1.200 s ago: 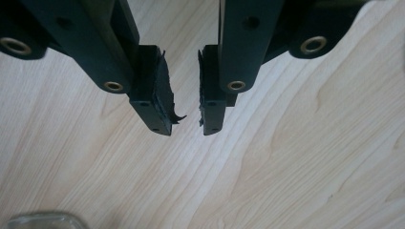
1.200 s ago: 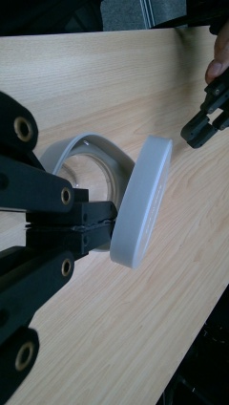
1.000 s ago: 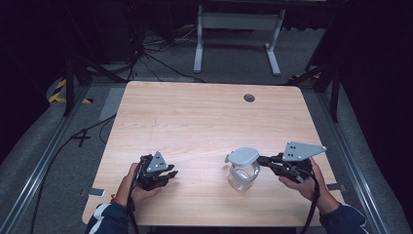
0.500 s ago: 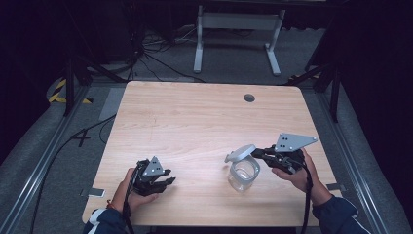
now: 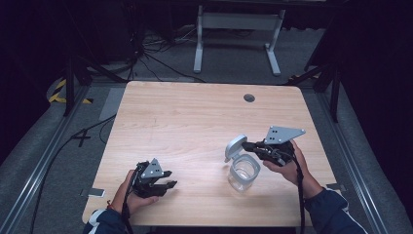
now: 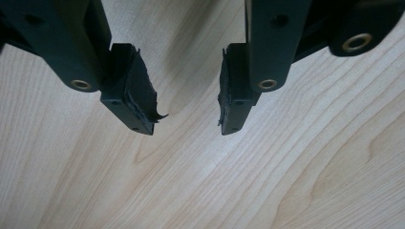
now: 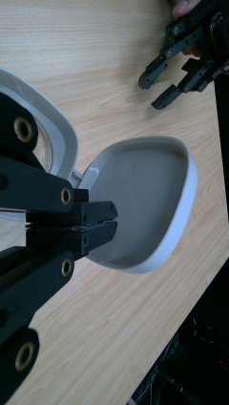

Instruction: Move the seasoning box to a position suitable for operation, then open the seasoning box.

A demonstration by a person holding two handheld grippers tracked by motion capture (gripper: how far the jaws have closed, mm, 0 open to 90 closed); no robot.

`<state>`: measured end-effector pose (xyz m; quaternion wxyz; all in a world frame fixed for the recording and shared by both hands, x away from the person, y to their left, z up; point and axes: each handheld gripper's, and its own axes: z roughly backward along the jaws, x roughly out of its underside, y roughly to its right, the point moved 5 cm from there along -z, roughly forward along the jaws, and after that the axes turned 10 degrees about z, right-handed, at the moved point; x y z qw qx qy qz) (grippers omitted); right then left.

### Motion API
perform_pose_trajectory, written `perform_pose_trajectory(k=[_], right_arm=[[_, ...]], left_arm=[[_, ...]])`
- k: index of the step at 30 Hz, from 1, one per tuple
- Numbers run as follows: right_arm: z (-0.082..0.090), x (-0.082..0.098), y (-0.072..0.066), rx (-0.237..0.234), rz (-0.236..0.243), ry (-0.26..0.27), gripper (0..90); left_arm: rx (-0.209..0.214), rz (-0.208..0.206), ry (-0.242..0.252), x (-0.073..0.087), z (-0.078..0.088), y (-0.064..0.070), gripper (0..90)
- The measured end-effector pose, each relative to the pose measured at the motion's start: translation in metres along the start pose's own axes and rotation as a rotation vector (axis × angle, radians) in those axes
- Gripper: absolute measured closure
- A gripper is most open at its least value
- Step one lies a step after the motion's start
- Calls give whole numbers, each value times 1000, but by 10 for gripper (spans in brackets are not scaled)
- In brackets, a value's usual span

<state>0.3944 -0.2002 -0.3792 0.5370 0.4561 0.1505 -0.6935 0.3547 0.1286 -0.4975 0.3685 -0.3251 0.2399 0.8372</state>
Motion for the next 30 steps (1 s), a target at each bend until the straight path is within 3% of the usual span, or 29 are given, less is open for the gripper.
perform_pose_trajectory(k=[6, 13, 15, 23, 27, 30], right_arm=[[2, 2, 0, 6, 5, -6, 898], [2, 0, 0, 0, 12, -3, 896], [2, 0, 1, 0, 14, -5, 895], [6, 0, -2, 11, 27, -21, 875], [9, 0, -6, 10, 47, -36, 869], [10, 1, -6, 8, 55, -41, 864]], left_arm=[[-30, 0, -1, 0, 0, -3, 496], [-120, 33, -4, 7, 0, -26, 374], [-110, 65, -2, 12, -2, -31, 343], [-115, 77, 8, 14, -2, -32, 255], [-123, 56, 1, 14, -1, -34, 249], [-115, 67, 1, 14, -1, -33, 242]])
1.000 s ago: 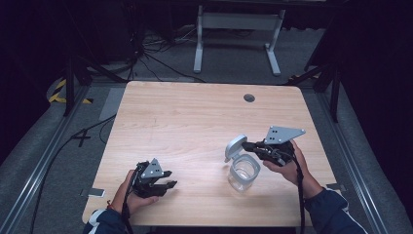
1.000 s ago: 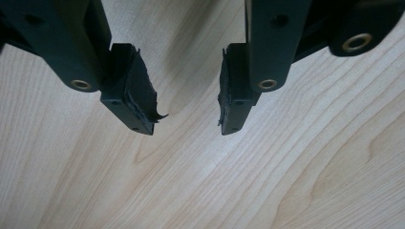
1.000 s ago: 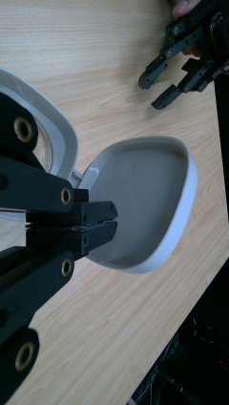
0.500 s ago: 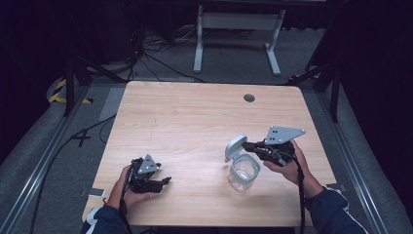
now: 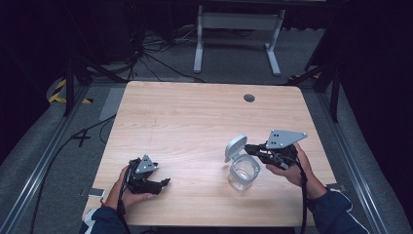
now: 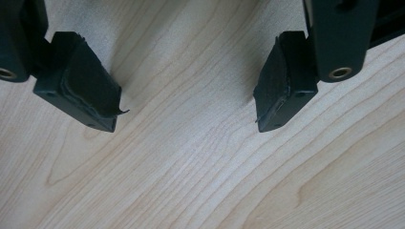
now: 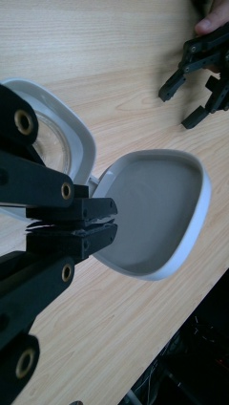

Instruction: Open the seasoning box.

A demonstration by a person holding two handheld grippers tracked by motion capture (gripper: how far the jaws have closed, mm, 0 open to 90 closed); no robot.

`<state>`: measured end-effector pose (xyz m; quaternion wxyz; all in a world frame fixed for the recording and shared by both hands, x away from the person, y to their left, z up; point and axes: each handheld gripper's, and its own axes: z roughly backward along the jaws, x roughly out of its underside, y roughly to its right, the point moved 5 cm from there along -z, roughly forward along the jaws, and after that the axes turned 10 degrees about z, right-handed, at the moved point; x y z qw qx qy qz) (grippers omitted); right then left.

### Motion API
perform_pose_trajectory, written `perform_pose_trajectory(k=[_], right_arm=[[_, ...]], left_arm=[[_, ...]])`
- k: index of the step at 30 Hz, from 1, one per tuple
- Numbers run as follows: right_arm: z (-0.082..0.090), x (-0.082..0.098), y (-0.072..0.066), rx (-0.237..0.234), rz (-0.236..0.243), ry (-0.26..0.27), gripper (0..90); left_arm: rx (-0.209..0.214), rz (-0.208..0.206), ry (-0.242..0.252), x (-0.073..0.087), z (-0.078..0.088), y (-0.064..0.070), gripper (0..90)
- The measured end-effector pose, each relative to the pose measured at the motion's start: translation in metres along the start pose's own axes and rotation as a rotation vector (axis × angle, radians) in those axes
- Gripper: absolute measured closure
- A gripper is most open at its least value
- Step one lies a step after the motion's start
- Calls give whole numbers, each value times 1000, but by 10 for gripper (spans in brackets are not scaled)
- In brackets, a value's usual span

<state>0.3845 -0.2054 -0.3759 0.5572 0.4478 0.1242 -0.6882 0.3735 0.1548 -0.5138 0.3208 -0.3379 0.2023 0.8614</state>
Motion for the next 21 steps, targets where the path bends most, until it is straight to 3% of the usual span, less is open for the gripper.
perform_pose_trajectory(k=[21], right_arm=[[24, 22, 4, 42, 6, -56, 812]], left_arm=[[2, 14, 2, 0, -2, 1, 219]])
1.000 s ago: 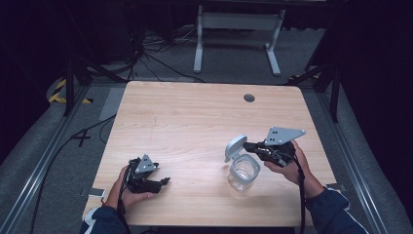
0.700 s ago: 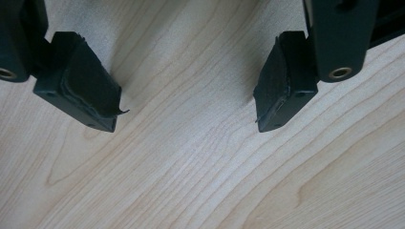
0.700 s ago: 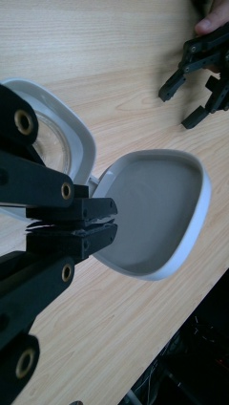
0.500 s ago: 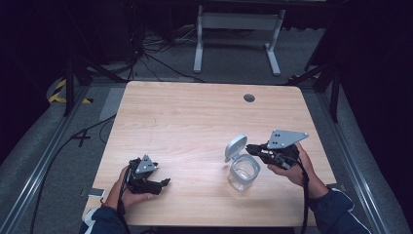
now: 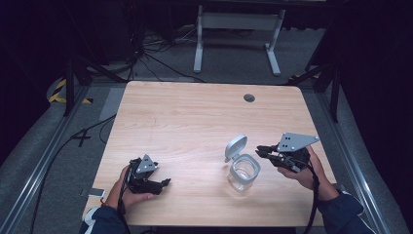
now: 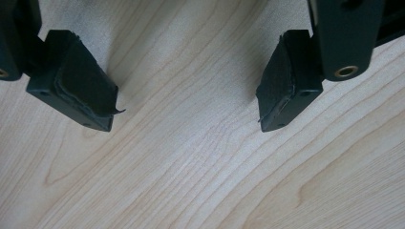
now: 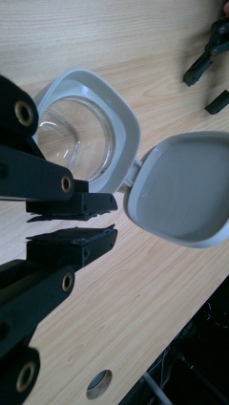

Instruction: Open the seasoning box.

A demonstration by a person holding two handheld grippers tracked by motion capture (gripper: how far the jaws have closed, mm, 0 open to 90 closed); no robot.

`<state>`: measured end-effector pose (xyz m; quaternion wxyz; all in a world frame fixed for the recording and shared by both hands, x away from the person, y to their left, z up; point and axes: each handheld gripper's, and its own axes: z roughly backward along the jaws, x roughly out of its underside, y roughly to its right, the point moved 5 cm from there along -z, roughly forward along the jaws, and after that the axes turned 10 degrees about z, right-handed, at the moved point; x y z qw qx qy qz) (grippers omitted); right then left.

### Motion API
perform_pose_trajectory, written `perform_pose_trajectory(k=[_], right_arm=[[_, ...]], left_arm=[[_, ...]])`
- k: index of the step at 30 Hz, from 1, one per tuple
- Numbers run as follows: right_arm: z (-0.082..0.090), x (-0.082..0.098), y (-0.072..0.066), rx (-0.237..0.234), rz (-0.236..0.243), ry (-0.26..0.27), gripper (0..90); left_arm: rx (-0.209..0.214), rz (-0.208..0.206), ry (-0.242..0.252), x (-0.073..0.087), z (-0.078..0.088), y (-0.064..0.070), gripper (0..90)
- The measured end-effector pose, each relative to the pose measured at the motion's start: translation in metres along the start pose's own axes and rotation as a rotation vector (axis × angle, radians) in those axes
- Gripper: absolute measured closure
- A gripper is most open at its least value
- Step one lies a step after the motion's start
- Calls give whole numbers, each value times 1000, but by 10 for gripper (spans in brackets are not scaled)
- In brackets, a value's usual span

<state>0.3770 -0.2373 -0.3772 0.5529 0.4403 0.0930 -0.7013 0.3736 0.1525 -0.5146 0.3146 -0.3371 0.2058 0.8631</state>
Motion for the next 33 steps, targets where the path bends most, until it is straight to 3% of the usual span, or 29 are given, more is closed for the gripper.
perform_pose_trajectory(k=[8, 19, 33], right_arm=[[10, 17, 1, 35, -28, -24, 707], [15, 57, -2, 89, -52, -71, 440], [23, 108, -6, 121, -104, -132, 366]], left_arm=[[-2, 2, -1, 0, 0, 0, 217], [-5, -7, -2, 0, 0, 0, 217], [-4, 7, 2, 0, 0, 0, 214]])
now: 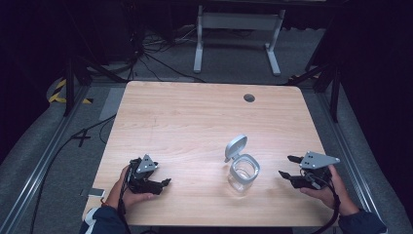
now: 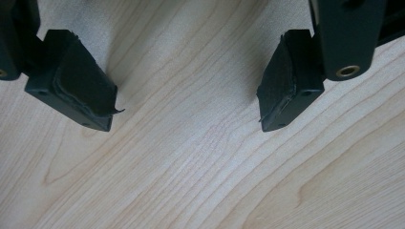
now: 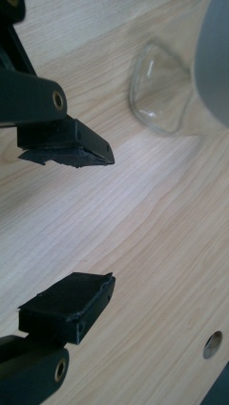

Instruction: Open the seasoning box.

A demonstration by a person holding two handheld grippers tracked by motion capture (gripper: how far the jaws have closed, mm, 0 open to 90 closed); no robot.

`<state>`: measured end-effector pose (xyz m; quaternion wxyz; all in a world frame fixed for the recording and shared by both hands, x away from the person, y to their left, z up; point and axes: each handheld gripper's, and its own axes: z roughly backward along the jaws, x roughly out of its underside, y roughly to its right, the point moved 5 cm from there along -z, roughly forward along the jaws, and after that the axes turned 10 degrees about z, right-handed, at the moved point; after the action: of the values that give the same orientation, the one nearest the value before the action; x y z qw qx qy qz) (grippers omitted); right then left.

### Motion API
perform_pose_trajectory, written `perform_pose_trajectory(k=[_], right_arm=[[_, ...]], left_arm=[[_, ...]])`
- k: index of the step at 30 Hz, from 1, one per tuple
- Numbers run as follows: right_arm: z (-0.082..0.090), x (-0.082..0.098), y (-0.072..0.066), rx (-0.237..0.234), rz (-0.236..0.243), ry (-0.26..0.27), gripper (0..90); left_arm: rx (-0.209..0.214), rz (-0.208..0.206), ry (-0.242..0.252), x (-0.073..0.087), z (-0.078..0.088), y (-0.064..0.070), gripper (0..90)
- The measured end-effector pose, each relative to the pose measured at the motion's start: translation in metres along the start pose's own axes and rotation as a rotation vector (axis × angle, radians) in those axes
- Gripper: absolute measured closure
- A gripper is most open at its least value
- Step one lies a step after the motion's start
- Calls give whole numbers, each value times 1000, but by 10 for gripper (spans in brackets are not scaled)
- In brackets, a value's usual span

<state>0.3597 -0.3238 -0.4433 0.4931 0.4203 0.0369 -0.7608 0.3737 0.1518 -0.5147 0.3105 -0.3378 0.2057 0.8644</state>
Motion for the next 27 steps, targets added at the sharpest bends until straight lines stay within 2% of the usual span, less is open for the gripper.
perform_pose_trajectory(k=[5, 10, 15, 20, 23, 25, 26, 27], right_arm=[[3, 21, 0, 20, -9, -15, 360], [8, 40, -1, 6, -85, -6, 359], [11, 55, -2, 4, -117, -21, 353], [14, 75, -2, 2, -201, -15, 324], [11, 86, -4, -11, -232, -49, 298], [10, 88, -5, -13, -238, -43, 282], [10, 91, -4, -29, -262, -17, 275], [10, 91, -4, -29, -262, -15, 267]], left_arm=[[-1, -5, -1, 0, 0, 0, 214], [1, 0, -1, 0, 0, 0, 214], [1, -1, -1, 0, 0, 0, 214], [-3, -7, 0, 0, 0, 0, 213], [-3, -5, -1, 0, 0, 0, 213], [-4, 3, 0, 0, 0, 0, 212], [-4, 2, -2, 0, 0, 0, 212], [-4, 2, -2, 0, 0, 0, 212]])
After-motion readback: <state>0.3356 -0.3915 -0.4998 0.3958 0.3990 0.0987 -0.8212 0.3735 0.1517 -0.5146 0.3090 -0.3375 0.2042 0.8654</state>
